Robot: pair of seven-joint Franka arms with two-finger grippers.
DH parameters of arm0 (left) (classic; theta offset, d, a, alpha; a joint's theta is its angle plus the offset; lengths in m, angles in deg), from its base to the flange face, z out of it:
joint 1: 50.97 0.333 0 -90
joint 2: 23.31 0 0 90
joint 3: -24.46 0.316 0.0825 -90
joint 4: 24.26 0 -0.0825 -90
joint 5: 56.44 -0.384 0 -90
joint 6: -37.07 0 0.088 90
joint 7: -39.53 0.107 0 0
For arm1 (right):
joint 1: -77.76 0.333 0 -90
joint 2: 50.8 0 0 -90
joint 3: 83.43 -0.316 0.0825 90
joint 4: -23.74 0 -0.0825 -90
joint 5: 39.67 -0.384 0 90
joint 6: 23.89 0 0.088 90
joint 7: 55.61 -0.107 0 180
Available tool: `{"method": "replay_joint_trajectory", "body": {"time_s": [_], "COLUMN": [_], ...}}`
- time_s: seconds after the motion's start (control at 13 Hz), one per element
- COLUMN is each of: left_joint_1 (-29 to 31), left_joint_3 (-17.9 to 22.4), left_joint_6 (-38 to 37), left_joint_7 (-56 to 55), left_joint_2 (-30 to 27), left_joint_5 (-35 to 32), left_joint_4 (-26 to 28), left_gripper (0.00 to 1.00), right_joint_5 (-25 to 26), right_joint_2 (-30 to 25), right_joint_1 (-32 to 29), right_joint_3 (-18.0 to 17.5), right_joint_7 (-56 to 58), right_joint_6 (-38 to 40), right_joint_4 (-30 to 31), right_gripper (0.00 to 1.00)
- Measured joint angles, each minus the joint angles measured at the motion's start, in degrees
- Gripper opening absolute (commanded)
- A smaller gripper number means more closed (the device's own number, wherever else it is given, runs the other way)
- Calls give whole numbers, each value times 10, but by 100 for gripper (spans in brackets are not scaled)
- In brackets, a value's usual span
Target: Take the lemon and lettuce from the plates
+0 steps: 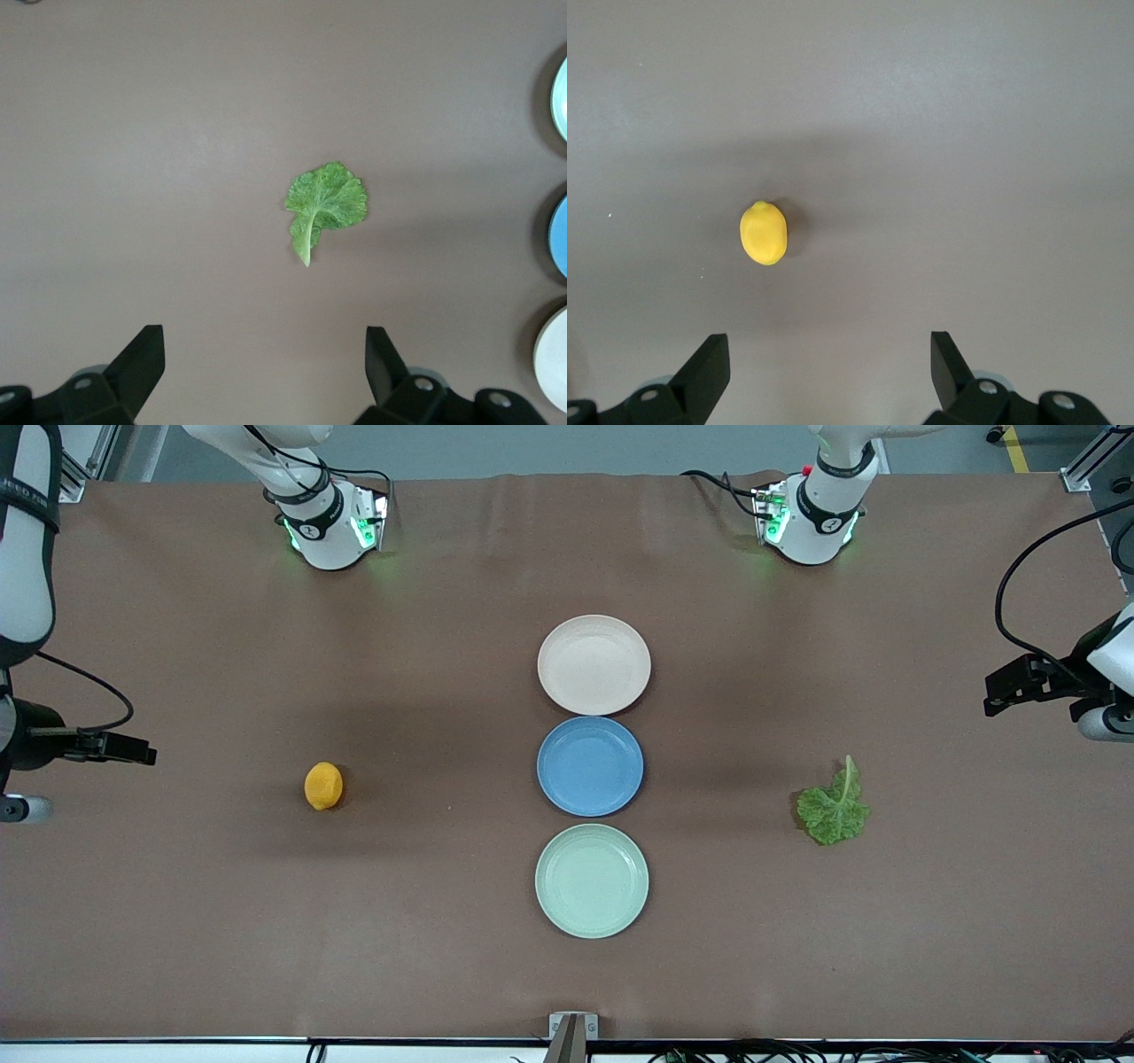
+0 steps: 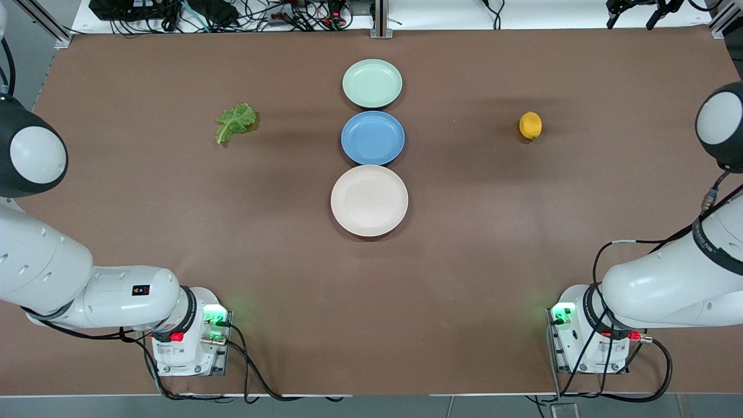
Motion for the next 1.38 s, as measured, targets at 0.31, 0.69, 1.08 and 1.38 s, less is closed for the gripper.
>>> {"method": "replay_joint_trajectory", "body": {"time_s": [0.31,0.69,1.08,1.38], "left_joint_1": [-1,-2,-4,-15], "left_joint_3": [-2,-2,-3,1], "left_joint_6": [-24,-40,-42,-35], "left_joint_7": [-23,-26,-26,-26], "left_joint_2": [-25,-34,-50,-111], "left_joint_5": [2,13,14,23], "left_joint_4": [0,5,23,87], "left_gripper": [100,100,100,100], "right_joint_5": [0,0,0,0], "right_joint_2": [-72,-139,-182,-223], "right_joint_1": [16,31,31,31], "right_joint_3": [0,18,23,24], "right_joint_7": [0,0,0,0], "right_joint_6": [-30,-67,-40,-21], "right_joint_4": [86,175,187,199], "right_gripper": [100,100,100,100]}}
